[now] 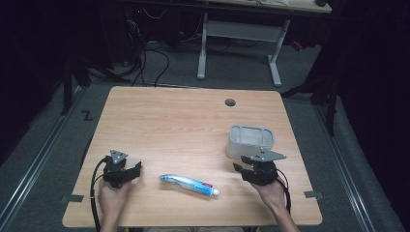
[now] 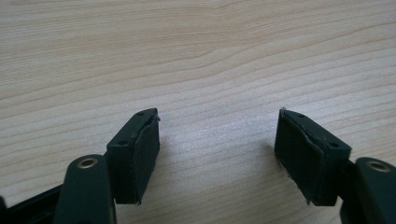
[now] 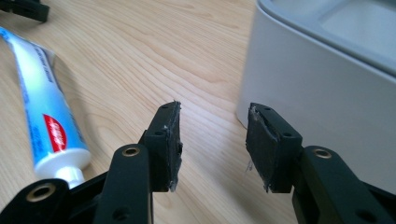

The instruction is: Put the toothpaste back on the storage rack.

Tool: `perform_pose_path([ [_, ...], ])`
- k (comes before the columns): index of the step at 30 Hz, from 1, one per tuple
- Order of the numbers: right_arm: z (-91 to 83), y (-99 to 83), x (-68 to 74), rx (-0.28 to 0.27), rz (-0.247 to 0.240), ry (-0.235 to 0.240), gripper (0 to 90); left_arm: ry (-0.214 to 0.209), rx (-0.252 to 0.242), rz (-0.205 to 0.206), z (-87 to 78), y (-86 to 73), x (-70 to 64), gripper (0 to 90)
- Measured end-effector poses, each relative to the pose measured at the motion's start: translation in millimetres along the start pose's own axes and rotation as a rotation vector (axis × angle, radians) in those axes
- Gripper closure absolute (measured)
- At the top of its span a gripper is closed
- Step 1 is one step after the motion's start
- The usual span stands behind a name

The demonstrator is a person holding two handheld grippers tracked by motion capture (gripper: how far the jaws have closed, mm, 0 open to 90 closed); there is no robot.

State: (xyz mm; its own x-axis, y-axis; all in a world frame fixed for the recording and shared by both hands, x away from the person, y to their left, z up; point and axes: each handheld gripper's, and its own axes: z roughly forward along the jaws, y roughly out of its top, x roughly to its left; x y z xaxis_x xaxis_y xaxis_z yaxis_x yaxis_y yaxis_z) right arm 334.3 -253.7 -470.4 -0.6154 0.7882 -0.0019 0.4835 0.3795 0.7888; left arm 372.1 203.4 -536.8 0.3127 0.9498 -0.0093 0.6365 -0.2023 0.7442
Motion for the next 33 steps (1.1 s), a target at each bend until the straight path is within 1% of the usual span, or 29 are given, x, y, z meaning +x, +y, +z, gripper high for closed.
perform_pose_path([
  [2, 1.2, 2.9, 1.7, -0.001, -0.005, 0.008, 54.7, 0.000, 0.000, 0.000, 0.0, 0.0, 0.0, 31.4],
  [3, 3.4, 9.1, 5.7, 0.000, -0.024, 0.021, 55.2, 0.000, 0.000, 0.000, 0.0, 0.0, 0.0, 31.4],
  [5, 6.3, 16.1, 10.8, 0.004, -0.039, 0.043, 55.2, 0.000, 0.000, 0.000, 0.0, 0.0, 0.0, 31.4],
  [12, 16.7, 36.2, 26.7, 0.017, -0.096, 0.091, 55.2, 0.000, 0.000, 0.000, 0.0, 0.0, 0.0, 31.3],
  [16, 23.7, 44.4, 33.6, 0.023, -0.112, 0.127, 55.0, 0.000, 0.000, 0.000, 0.0, 0.0, -0.1, 31.3],
  [18, 27.2, 48.2, 37.2, 0.028, -0.114, 0.153, 54.5, 0.000, 0.000, 0.000, 0.0, 0.0, -0.1, 31.3],
  [20, 31.0, 52.4, 41.9, 0.032, -0.127, 0.173, 54.2, 0.000, 0.000, 0.000, 0.0, 0.0, -0.1, 31.3],
  [22, 34.1, 55.7, 47.2, 0.035, -0.140, 0.193, 54.0, 0.000, 0.000, 0.000, 0.0, 0.0, -0.1, 31.3],
  [27, 46.2, 64.6, 65.3, 0.067, -0.183, 0.240, 53.6, 0.000, 0.001, 0.002, -0.1, 0.0, 0.0, 31.3],
  [30, 52.3, 68.1, 76.2, 0.077, -0.214, 0.259, 53.7, 0.000, 0.000, 0.000, 0.0, 0.0, -0.1, 31.3],
  [31, 52.3, 68.1, 76.2, 0.077, -0.214, 0.259, 53.7, 0.000, 0.000, 0.000, 0.0, 0.0, -0.1, 31.3],
  [32, 56.5, 69.9, 83.5, 0.085, -0.230, 0.278, 53.6, 0.000, 0.000, 0.000, 0.0, 0.0, -0.1, 31.3],
  [33, 58.8, 70.6, 86.8, 0.093, -0.234, 0.289, 53.6, 0.000, 0.000, 0.000, 0.0, 0.0, -0.1, 31.3],
])
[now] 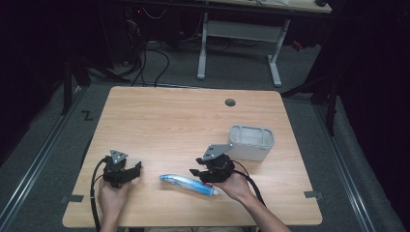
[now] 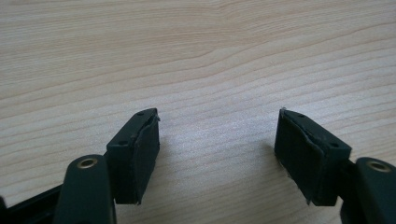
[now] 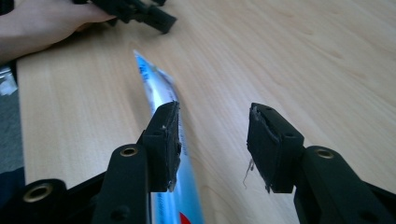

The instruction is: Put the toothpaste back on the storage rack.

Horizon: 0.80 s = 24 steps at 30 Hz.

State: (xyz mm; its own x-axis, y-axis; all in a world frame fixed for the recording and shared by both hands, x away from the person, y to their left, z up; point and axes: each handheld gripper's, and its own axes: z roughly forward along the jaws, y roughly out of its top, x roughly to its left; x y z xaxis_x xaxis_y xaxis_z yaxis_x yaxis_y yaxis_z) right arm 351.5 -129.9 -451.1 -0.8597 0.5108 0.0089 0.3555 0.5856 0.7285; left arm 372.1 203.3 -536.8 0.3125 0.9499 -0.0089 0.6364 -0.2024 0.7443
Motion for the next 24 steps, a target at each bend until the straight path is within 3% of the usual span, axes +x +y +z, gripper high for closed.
perform_pose_path([
  [13, 35.0, 5.8, 16.2, 0.096, -0.061, 0.068, 53.6, 0.000, 0.001, 0.001, -0.2, -0.1, 0.0, 31.3],
  [24, 56.9, 1.9, 18.1, 0.192, -0.079, 0.065, 53.6, 0.000, 0.001, 0.001, -0.2, -0.1, 0.0, 31.3],
])
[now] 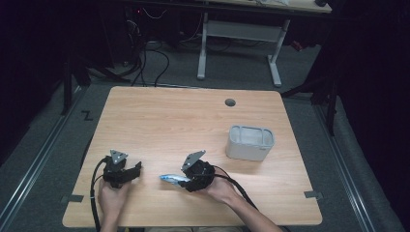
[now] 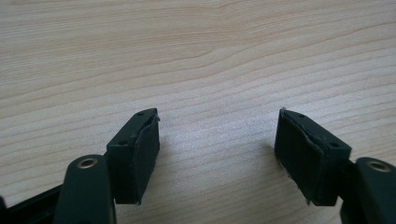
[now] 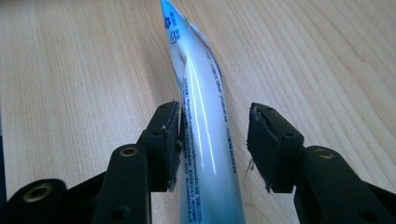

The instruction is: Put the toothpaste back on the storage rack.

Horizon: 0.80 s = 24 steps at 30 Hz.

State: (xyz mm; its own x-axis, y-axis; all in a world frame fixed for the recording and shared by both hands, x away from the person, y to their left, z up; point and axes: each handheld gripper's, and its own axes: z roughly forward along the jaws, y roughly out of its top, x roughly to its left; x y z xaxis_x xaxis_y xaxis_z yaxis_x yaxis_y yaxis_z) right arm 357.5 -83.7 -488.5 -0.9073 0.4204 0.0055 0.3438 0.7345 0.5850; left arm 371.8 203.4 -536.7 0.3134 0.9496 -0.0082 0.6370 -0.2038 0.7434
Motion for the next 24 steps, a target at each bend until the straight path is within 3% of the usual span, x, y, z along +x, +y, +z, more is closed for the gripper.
perform_pose_path([
  [13, 14.2, 0.0, 3.7, 0.093, -0.016, 0.000, 58.8, 0.001, 0.000, 0.000, 0.0, 0.0, 0.0, 31.3],
  [24, 15.5, 1.7, 5.0, 0.116, -0.029, 0.007, 66.5, 0.001, 0.000, 0.000, 0.0, 0.0, 0.0, 31.3],
])
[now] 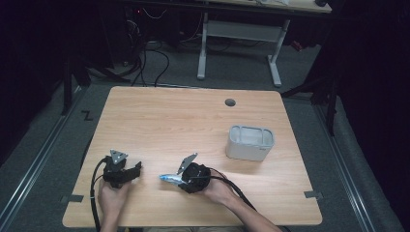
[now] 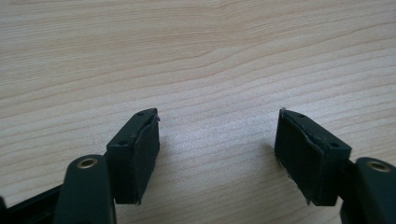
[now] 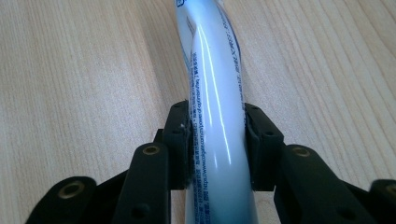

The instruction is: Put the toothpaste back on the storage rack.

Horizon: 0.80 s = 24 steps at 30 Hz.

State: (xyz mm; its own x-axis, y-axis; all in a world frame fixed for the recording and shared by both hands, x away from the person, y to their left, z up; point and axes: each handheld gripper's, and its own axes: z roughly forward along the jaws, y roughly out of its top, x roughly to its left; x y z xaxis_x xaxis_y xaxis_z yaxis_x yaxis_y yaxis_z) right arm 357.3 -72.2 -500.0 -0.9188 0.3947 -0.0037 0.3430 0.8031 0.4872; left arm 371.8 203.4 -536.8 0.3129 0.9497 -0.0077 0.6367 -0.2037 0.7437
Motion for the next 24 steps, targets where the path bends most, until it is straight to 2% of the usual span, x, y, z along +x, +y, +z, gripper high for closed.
perform_pose_path([
  [9, -0.9, 0.3, 2.3, 0.006, -0.023, -0.009, 69.4, 0.000, 0.000, 0.000, 0.0, 0.0, -0.1, 31.3],
  [15, -2.2, -0.5, 2.6, 0.013, -0.019, 0.004, 69.5, 0.000, 0.000, 0.000, -0.1, 0.0, -0.1, 31.3],
  [17, -3.6, -1.2, 0.6, 0.003, -0.005, 0.021, 69.5, 0.000, 0.000, 0.000, 0.0, 0.0, -0.1, 31.3],
  [23, -15.3, -2.3, -5.5, -0.038, 0.029, 0.028, 69.5, 0.000, 0.000, 0.000, -0.1, 0.0, -0.1, 31.3],
  [24, -20.0, -3.6, -8.6, -0.065, 0.039, 0.030, 69.6, 0.000, 0.000, 0.000, -0.1, 0.0, -0.1, 31.3],
])
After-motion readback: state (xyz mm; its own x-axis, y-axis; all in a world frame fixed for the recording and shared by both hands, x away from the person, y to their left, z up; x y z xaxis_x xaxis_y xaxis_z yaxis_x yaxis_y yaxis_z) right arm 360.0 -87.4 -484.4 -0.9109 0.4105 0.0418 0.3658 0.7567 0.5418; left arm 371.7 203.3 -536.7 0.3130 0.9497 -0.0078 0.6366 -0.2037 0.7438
